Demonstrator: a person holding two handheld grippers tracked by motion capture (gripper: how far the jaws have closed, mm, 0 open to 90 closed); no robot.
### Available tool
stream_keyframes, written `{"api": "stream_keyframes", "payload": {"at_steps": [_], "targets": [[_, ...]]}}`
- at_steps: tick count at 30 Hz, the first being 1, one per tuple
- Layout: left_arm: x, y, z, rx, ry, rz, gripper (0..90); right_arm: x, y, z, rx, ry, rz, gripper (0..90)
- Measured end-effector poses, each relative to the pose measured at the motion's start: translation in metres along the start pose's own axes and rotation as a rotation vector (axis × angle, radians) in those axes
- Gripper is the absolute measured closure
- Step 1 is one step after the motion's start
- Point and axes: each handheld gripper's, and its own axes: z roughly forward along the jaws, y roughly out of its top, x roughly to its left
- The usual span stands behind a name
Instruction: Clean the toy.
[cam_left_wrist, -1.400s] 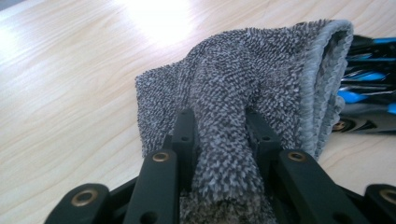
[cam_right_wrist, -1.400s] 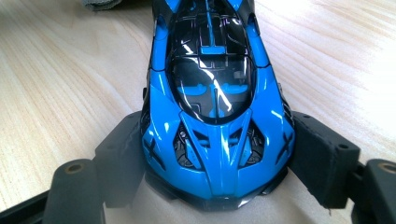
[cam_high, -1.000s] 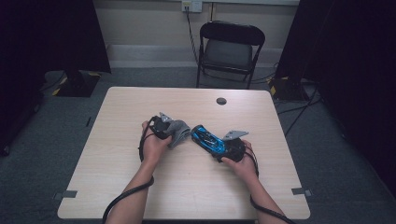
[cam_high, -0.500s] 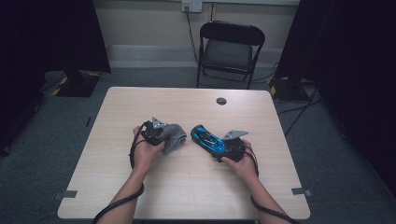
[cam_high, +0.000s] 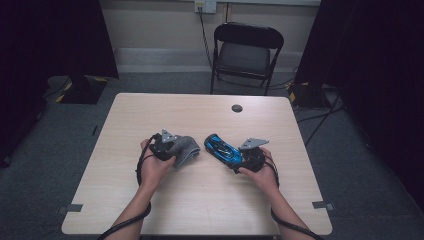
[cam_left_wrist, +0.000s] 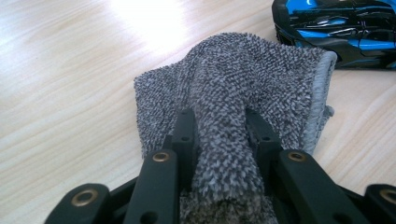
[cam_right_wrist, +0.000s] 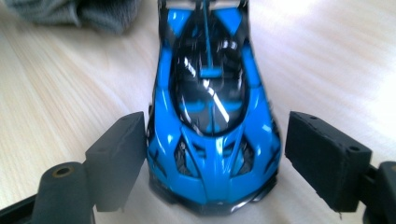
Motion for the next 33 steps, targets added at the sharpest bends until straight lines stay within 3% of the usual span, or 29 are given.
{"api": "stream_keyframes", "payload": {"at_steps": [2, 10, 12, 14, 15, 18, 22, 24, 29, 33], "targets": [[-0.001, -0.002, 0.0, 0.0, -0.002, 0.007, 69.8, -0.001, 0.005, -0.004, 0.006, -0.007, 0.008, 19.4], [-0.002, -0.005, -0.002, -0.003, -0.007, 0.011, 69.9, 0.002, 0.025, -0.011, -0.039, 0.042, 0.007, 20.0], [-0.003, -0.005, -0.003, -0.005, -0.008, 0.011, 69.9, 0.002, 0.029, -0.009, -0.05, 0.05, 0.019, 23.2], [-0.003, -0.006, -0.003, -0.009, -0.006, 0.018, 69.9, 0.002, 0.032, -0.006, -0.061, 0.08, 0.02, 34.0], [-0.003, -0.006, -0.003, -0.011, -0.01, 0.019, 69.8, 0.002, 0.033, -0.004, -0.056, 0.088, 0.019, 33.7], [-0.005, -0.007, -0.002, -0.012, -0.017, 0.022, 69.9, 0.003, 0.036, 0.004, -0.033, 0.048, 0.018, 33.1], [-0.007, -0.008, -0.001, -0.018, -0.027, 0.018, 69.9, 0.0, 0.036, 0.012, -0.019, 0.034, 0.035, 36.7], [-0.007, -0.008, -0.002, -0.019, -0.028, 0.027, 69.8, -0.001, 0.036, 0.016, -0.011, 0.052, 0.039, 42.2], [-0.01, -0.006, 0.0, -0.017, -0.039, 0.037, 69.9, -0.002, 0.037, 0.021, -0.008, 0.047, 0.052, 42.1], [-0.014, -0.005, 0.002, -0.015, -0.056, 0.038, 69.8, 0.0, 0.039, 0.026, 0.015, 0.033, 0.02, 44.7]]}}
